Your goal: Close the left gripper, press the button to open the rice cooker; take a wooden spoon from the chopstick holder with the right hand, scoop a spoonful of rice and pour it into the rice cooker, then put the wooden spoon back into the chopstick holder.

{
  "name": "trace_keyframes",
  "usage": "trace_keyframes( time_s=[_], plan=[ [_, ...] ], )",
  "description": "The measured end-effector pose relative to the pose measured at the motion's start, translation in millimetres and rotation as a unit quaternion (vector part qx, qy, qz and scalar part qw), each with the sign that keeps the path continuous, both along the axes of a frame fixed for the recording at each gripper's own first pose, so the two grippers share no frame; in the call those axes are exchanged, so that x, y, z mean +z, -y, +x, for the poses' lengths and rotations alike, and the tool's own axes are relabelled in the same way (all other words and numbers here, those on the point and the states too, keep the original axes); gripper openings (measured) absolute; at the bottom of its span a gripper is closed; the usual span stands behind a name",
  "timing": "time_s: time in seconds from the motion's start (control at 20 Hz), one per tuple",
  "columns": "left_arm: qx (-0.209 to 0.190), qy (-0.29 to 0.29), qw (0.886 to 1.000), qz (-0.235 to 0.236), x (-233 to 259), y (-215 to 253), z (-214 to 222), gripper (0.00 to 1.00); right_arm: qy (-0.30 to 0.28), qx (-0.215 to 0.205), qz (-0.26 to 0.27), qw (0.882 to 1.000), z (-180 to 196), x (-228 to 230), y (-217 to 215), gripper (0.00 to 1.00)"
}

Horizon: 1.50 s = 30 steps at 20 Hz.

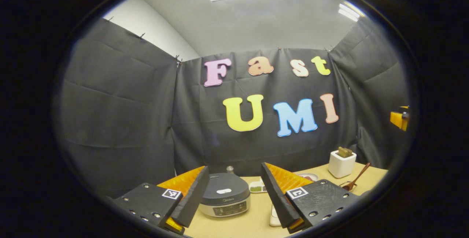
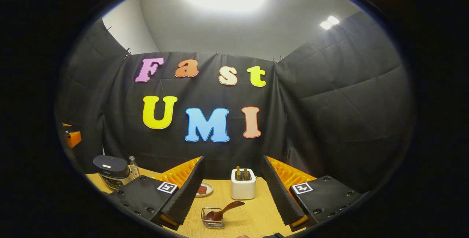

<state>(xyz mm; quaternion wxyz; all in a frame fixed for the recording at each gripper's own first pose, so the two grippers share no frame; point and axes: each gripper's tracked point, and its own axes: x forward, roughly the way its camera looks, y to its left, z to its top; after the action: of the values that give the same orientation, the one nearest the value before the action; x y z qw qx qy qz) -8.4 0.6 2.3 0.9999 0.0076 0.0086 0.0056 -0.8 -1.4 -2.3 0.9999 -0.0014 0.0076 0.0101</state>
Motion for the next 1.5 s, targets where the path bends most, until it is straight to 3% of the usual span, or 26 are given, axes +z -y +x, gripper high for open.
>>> trace_keyframes(
  time_s=[0.6, 1.0, 1.1, 1.25, 1.35, 1.5],
  plan=[
    [0.012, 0.007, 1.000, 0.004, 7, -2, 2, 0.88, 0.001, 0.029, -0.005, 1.000, 9, -5, 8, 0.97],
    [0.025, 0.011, 0.999, 0.019, 21, 2, 2, 0.87, 0.005, 0.071, -0.001, 0.997, 12, -9, 12, 0.97],
    [0.034, 0.013, 0.999, 0.020, 25, -10, 6, 0.75, 0.004, 0.074, 0.002, 0.997, 12, -9, 12, 0.97],
    [0.041, 0.015, 0.999, 0.009, 26, -24, 15, 0.73, -0.001, 0.076, 0.004, 0.997, 14, -14, 7, 0.96],
    [0.033, 0.006, 0.999, -0.005, 18, -30, 27, 0.37, -0.003, 0.070, 0.002, 0.998, 14, -15, 4, 0.97],
    [0.023, -0.011, 1.000, -0.017, 3, -42, 51, 0.17, -0.005, 0.064, 0.003, 0.998, 16, -15, -8, 0.97]
  ],
)
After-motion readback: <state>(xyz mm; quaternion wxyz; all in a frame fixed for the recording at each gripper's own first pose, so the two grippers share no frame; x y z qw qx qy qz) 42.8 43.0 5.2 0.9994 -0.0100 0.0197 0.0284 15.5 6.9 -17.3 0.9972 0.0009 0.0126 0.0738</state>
